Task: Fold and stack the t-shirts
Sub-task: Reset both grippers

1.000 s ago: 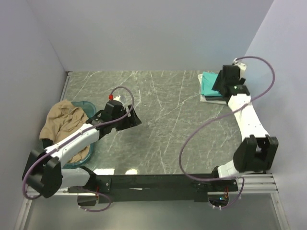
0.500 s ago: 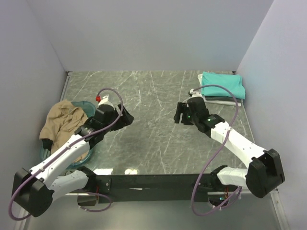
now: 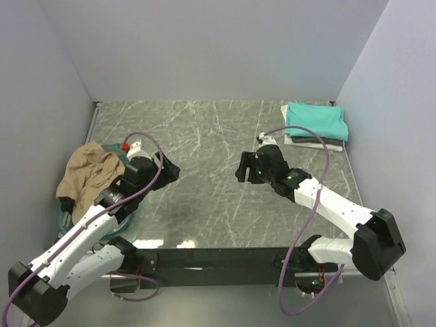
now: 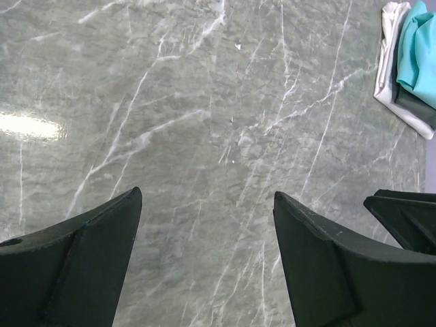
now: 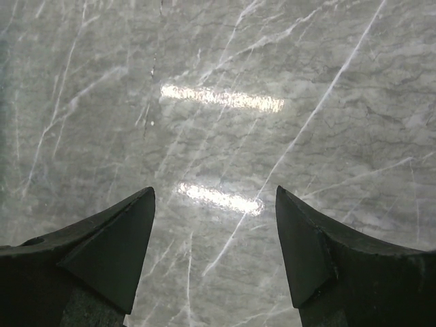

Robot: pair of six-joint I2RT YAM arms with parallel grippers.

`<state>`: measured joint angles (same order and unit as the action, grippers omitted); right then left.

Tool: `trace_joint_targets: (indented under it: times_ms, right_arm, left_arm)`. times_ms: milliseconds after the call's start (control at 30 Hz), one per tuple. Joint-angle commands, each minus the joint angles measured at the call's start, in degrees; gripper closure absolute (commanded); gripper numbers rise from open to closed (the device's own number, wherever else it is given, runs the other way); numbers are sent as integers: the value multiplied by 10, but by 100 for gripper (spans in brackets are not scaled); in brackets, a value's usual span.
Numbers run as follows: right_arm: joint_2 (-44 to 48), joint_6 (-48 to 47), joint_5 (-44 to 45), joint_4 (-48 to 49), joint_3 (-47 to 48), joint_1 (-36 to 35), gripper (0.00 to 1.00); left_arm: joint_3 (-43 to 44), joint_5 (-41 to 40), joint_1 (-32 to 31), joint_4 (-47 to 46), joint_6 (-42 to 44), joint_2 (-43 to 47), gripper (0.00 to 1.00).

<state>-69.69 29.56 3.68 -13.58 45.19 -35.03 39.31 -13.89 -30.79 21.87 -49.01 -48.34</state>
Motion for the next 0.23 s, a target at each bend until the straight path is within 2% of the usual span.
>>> trace_joint_targets:
  times_ms: [0, 200]
  right_arm:
    - [-2, 6, 16, 31, 9, -5, 22]
    - [-4, 5, 18, 37, 6, -9, 22]
  left_arm:
    - [-2, -14, -2, 5, -2, 9, 16]
    - [-4, -26, -2, 22, -9, 21, 15]
